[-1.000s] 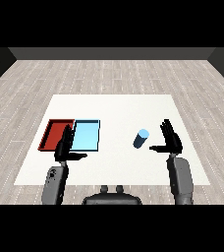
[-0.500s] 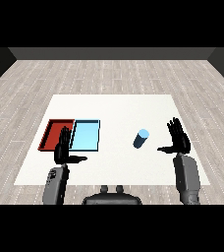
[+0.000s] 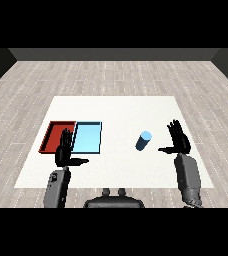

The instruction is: Pick the blue can and put it in the blue box

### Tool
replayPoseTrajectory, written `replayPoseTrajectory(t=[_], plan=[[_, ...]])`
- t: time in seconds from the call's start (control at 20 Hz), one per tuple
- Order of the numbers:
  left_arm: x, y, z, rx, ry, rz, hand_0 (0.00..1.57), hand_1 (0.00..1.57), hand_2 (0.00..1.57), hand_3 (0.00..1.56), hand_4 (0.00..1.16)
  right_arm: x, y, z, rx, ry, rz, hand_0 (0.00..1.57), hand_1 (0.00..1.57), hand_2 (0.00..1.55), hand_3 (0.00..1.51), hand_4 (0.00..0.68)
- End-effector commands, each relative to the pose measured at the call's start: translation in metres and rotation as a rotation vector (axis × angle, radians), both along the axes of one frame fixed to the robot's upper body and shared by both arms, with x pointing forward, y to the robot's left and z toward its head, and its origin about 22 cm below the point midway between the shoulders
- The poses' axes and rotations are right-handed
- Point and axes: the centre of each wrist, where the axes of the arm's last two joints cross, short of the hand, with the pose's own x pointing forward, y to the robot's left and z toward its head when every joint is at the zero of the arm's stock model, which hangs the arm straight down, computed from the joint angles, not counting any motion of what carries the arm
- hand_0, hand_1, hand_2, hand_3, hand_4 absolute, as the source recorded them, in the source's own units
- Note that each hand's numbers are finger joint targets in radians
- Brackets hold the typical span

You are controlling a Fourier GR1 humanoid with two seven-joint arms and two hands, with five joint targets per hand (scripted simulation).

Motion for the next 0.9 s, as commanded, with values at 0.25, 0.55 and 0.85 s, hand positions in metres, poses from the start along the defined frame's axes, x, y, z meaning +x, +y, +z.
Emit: replayPoseTrajectory(t=[0.25, 0.55, 0.85], plan=[[0.003, 0.01, 0.007, -0.025, 0.013, 0.006, 0.0, 0.0, 0.0, 0.0, 0.0, 0.011, -0.001, -0.015, 0.049, 0.079, 0.021, 0.0, 0.0, 0.0, 0.0, 0.0], [-0.007, 0.019, -0.016, 0.006, 0.015, 0.03, 0.0, 0.0, 0.0, 0.0, 0.0, 0.024, 0.016, -0.026, 0.064, 0.122, 0.001, 0.0, 0.0, 0.0, 0.0, 0.0], [0.002, 0.007, -0.008, -0.043, -0.018, 0.01, 0.0, 0.0, 0.0, 0.0, 0.0, 0.016, 0.048, -0.034, 0.088, 0.161, -0.002, 0.0, 0.0, 0.0, 0.0, 0.0]])
